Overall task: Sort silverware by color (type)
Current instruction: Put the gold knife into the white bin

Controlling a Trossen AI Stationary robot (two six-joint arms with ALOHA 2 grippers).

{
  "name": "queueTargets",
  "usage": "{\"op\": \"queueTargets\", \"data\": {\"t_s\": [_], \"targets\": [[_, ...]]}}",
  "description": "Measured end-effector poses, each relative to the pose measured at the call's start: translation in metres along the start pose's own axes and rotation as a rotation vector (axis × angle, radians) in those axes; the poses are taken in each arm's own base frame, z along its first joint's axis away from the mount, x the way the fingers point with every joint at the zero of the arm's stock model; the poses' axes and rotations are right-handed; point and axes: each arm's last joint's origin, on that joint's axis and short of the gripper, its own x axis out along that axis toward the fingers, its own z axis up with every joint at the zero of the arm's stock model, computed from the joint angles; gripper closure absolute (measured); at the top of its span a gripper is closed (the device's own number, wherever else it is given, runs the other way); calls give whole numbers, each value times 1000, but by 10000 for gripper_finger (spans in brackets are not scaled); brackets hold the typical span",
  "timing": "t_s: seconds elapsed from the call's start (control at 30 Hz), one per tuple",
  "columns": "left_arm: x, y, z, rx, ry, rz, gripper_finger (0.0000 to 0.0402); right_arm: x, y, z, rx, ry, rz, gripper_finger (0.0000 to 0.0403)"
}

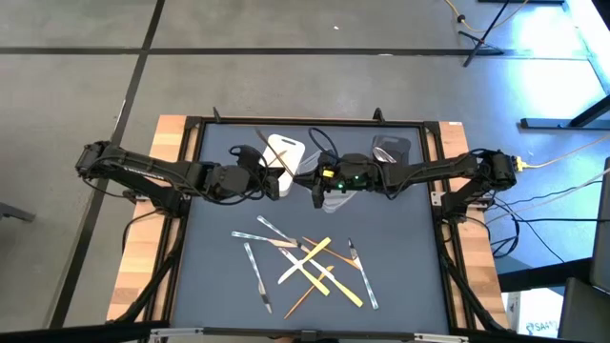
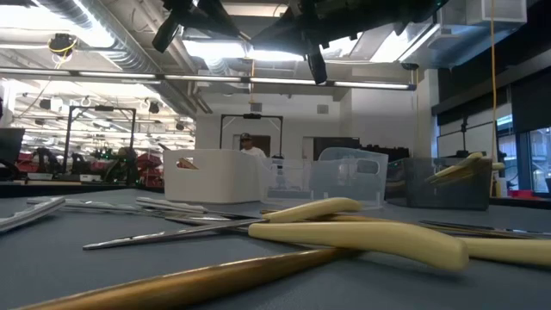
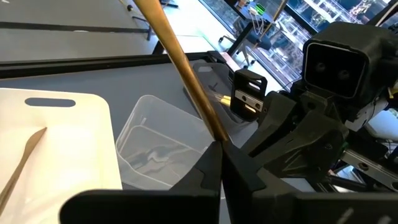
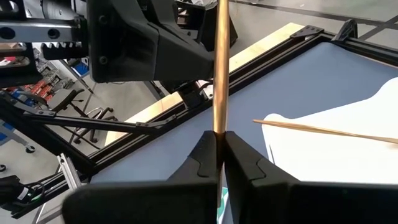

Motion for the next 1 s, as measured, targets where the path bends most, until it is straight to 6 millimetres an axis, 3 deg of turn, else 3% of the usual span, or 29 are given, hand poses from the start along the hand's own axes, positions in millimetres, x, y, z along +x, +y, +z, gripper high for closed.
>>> {"op": "queueTargets", "data": {"t_s": [0.27, 0.67, 1.0], "targets": [[0, -1, -1, 40, 35, -32, 399, 0, 0, 0, 0, 3, 7, 402], [0, -1, -1, 74, 29, -28, 325, 0, 1, 0, -1, 6, 18, 402], [0, -3, 3, 45, -29, -28, 326, 0, 1, 0, -1, 4, 19, 402]]}}
